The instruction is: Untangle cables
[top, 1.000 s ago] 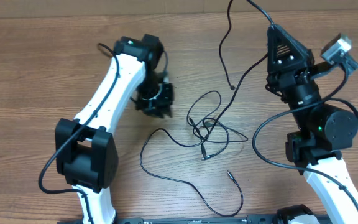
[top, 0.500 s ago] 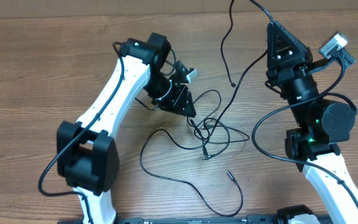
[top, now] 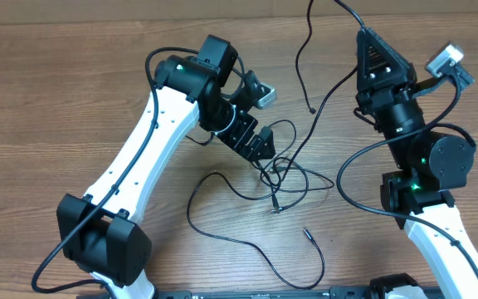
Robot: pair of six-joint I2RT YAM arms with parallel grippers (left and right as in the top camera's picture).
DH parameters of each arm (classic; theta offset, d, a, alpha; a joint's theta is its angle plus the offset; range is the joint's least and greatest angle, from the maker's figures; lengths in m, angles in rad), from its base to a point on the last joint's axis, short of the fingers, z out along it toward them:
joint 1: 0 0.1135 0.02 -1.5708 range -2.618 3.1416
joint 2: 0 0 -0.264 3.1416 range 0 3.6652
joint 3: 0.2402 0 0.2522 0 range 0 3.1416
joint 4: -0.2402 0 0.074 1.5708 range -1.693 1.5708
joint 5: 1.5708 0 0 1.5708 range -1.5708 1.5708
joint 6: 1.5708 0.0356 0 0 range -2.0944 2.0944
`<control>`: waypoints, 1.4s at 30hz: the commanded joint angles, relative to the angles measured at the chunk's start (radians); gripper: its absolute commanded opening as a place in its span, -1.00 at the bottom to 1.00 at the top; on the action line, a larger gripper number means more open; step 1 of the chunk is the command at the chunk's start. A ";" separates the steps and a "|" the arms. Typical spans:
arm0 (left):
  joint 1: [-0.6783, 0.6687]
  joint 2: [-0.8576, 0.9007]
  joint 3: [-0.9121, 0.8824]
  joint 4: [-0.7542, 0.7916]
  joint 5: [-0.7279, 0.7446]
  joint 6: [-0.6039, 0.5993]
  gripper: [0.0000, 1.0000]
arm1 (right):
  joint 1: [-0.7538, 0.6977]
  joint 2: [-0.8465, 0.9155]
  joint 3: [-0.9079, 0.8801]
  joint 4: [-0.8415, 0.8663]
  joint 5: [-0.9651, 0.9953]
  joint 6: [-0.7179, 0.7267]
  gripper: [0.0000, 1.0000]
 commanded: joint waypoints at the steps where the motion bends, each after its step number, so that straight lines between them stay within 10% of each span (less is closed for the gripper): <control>1: -0.008 -0.005 0.011 0.010 0.125 0.084 1.00 | -0.005 -0.002 0.035 -0.024 0.003 0.007 -0.92; 42: -0.203 0.005 -0.026 0.190 0.052 0.262 1.00 | -0.049 -0.002 0.035 -0.048 0.023 0.056 -0.92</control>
